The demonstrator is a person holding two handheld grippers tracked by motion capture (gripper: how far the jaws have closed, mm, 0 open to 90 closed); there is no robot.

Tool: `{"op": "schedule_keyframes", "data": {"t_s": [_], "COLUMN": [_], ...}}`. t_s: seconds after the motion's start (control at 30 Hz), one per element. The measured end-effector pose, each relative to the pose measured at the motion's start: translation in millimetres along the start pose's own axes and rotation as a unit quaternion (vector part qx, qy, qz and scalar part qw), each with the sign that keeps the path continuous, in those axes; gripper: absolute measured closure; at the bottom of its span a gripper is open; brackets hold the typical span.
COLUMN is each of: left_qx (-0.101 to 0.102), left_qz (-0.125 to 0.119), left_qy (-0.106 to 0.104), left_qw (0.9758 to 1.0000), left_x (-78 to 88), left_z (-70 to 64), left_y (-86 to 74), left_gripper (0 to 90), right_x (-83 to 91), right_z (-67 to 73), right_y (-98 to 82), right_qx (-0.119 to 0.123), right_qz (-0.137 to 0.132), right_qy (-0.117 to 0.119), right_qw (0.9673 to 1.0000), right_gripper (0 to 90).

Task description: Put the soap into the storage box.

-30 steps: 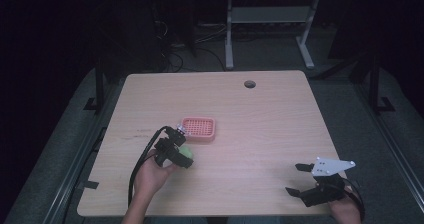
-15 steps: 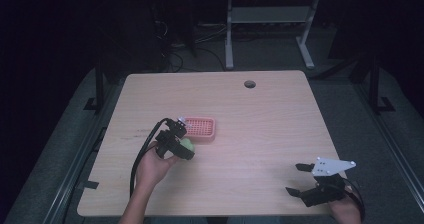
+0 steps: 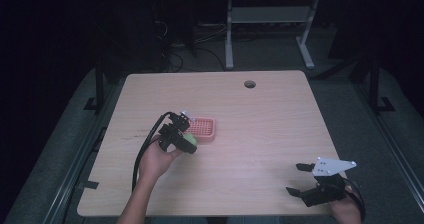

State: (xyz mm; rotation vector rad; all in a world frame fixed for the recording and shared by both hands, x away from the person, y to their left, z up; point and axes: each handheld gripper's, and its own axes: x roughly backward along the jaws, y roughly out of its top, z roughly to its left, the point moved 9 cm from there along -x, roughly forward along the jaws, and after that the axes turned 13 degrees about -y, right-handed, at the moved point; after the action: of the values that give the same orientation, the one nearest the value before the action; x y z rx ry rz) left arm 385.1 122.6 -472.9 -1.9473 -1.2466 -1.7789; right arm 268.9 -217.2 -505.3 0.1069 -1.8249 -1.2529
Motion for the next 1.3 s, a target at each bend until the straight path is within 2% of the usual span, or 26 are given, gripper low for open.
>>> {"op": "schedule_keyframes", "data": {"t_s": [0.3,0.53,0.67,0.83,1.3], "left_qx": [-0.004,0.001,0.006,0.01,0.008], "left_qz": [0.009,0.005,0.011,0.011,0.025], "left_qy": [0.0,-0.001,0.003,-0.007,0.004], "left_qw": [1.0,1.0,0.9999,0.9999,0.9996], "left_x": [-3.3,-1.7,-2.7,-5.0,-7.7], "left_z": [1.4,5.0,9.1,11.6,16.9], "left_y": [13.3,22.6,26.1,31.6,48.5], "left_gripper": [26.8,26.7,26.8,26.8,26.7], "right_x": [0.9,1.2,1.6,1.6,1.9], "right_z": [-0.2,-0.9,-1.2,-1.1,-1.3], "right_y": [0.4,0.6,0.8,0.7,0.9], "right_qx": [0.0,0.0,-0.002,-0.002,-0.005], "right_qz": [-0.003,-0.004,-0.005,-0.005,-0.006], "right_qy": [0.0,-0.001,-0.002,0.0,0.0], "right_qw": [1.0,1.0,1.0,1.0,1.0], "right_gripper": [13.8,13.8,13.8,13.8,13.8]}}
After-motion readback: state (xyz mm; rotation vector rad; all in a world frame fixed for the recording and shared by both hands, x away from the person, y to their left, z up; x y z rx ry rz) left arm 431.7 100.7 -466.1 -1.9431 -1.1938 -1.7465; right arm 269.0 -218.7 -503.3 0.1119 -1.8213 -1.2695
